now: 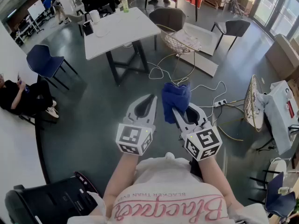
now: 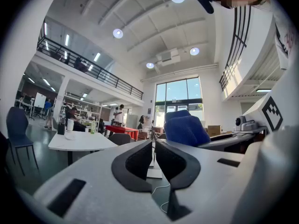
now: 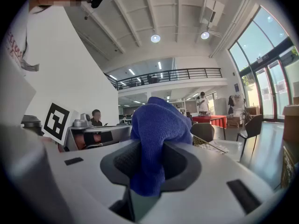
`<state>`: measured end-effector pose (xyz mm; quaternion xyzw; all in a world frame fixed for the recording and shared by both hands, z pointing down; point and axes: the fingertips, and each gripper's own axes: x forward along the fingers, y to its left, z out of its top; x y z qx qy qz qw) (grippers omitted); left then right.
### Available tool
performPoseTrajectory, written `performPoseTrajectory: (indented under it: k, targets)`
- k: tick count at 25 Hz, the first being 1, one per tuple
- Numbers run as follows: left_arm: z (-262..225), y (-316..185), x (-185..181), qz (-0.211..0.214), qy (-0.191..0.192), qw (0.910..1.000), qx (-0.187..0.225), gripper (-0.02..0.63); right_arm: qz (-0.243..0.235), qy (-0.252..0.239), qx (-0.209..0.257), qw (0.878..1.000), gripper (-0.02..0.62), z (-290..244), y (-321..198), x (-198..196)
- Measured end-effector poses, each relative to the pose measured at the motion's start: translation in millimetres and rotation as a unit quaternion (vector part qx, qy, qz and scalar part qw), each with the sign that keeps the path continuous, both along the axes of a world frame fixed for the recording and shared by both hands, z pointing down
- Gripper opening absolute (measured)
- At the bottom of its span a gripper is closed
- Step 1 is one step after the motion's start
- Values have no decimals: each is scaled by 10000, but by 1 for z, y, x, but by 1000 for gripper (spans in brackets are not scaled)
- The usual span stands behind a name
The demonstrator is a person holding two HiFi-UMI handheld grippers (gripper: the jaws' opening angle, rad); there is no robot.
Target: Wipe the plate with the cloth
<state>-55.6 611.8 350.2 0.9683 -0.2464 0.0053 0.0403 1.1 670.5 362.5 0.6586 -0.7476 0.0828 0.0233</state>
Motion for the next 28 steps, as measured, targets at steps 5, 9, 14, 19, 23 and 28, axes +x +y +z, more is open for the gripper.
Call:
performPoseTrajectory:
  k: [5,9,14,19,23,28]
  targets:
    - [4,5,10,-43,-47,10000,-15,14,-28,-13,23,10000,104,1,5,10]
    - [5,13,20,-84,-56,9999,-3,14,-83,-28,35,10000,103,2,11,21]
    - [6,25,32,-224,-55,9997,45,14,-142,-49,-16,9999,103,7,21,37]
    - [10,33,44,-380,-145,9992,62,12,-274,-81,97,9995,103,5,27,53]
    - [12,28,46,-458,-170,9988,63,14,-186,-174,103,9996,104,9,20,61]
    - [19,9,48,-518,-250,9983,-26,14,-255,-209,31,9995,104,15,4,63]
